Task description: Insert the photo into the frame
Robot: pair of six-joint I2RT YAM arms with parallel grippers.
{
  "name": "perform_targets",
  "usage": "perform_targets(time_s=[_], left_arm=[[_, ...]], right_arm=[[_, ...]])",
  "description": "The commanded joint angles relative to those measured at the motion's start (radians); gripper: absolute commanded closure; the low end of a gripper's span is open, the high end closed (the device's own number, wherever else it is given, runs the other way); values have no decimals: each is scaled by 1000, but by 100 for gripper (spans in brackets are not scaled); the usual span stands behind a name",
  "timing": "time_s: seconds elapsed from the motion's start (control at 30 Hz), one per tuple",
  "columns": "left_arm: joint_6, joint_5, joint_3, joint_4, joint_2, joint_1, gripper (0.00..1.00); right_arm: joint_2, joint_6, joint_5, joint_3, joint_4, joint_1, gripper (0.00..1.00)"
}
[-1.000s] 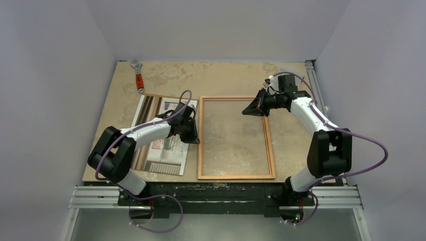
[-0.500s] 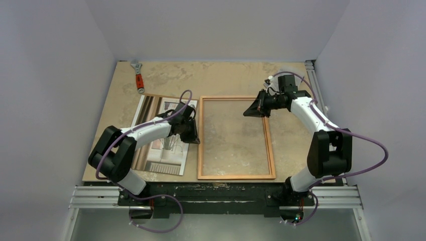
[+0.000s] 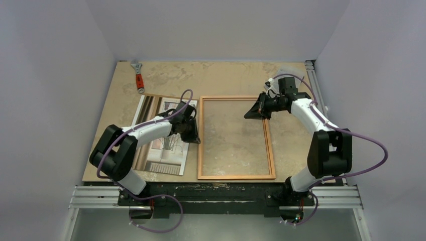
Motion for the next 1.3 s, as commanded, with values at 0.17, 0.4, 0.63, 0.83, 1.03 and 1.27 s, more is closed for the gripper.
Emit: perform_targets(time_s=[0.17,0.4,0.63,0.83,1.03,1.27], left_arm=[[18,-98,-21,-21,72,-17,93],[21,-109,-18,-31,81,-20,95],[24,-118,-14,-41,86,-23,96],[26,-121,-10,-46,87,-29,96],[28,-128,-6,-51,90,-33,97],[31,-134,0,-60,93,-36,97]], right_arm=[[-22,-39,-95,14,-89,20,100],[-38,-14,-142,102,-113,21,100],[-78,73,-152,179,-54,21,100],[-53,79,-160,183,-37,21,100],[-14,52,-138,185,-64,21,100],[22,8,-133,183,-87,20,100]])
